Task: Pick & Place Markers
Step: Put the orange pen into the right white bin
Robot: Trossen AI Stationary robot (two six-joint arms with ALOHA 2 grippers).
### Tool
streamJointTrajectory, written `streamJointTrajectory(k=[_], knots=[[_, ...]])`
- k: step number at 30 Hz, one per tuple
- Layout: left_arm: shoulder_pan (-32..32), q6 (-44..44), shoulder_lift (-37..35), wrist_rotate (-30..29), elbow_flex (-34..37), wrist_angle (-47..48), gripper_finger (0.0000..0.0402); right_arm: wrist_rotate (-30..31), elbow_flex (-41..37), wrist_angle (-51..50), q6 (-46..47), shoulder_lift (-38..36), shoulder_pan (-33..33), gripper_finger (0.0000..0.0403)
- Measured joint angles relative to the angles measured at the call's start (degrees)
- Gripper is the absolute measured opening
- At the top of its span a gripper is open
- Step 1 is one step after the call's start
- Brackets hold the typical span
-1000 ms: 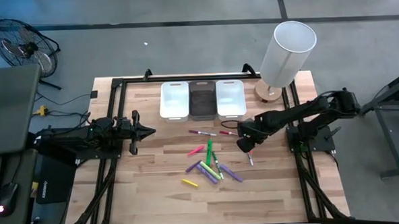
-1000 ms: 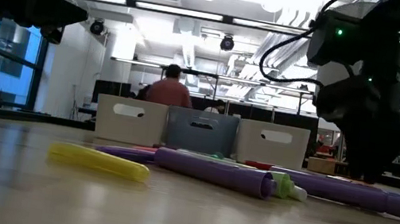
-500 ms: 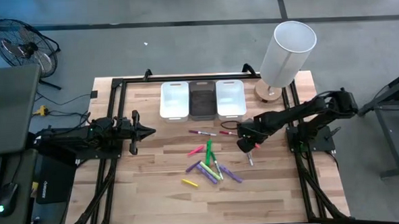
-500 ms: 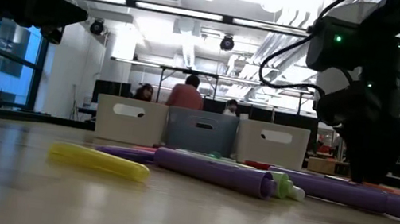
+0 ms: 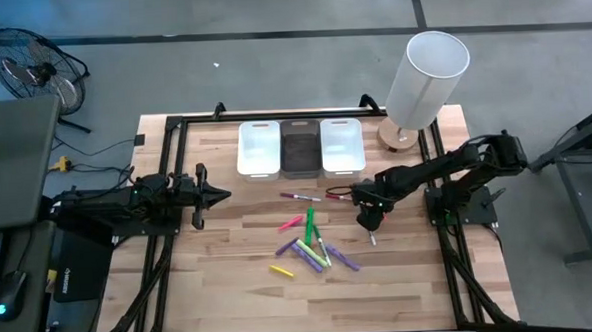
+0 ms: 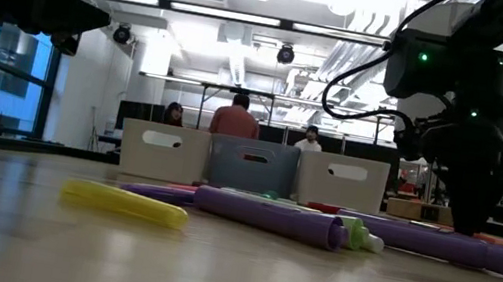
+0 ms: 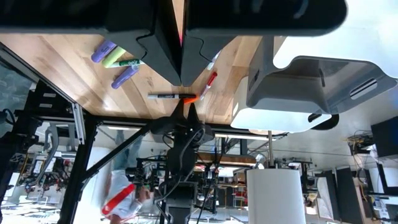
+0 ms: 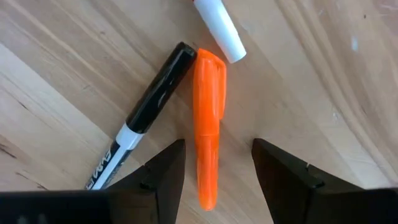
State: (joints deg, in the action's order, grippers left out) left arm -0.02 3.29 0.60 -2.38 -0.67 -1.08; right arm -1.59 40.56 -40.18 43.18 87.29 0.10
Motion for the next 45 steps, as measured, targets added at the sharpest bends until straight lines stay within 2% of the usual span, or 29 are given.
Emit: streamJointTrajectory(k=[11,18,30,35,45], knots=[[0.01,0.00,0.00,0.01,0.00,0.00,0.0001,0.27,-0.12,-0.17,-0.19,0.04,-0.11,0.0075],[0.01,0.00,0.00,0.01,0.00,-0.02,0.0001,0.16,-0.12,-0.07,-0.22,0.09,-0.11,0.0033],[0.00,0.00,0.00,0.01,0.00,-0.02,0.0001,-1.05,-0.32,0.14,0.40,-1.46,-0.11,0.0027],[0.00,0.00,0.00,0.01,0.00,0.00,0.0001,-3.51,-0.34,-0.02,1.78,-4.28,-0.04,0.0026],[0.00,0.00,0.00,0.01,0.00,0.00,0.0001,-4.15,-0.25,1.45,4.33,-12.09,-0.07,0.0026]])
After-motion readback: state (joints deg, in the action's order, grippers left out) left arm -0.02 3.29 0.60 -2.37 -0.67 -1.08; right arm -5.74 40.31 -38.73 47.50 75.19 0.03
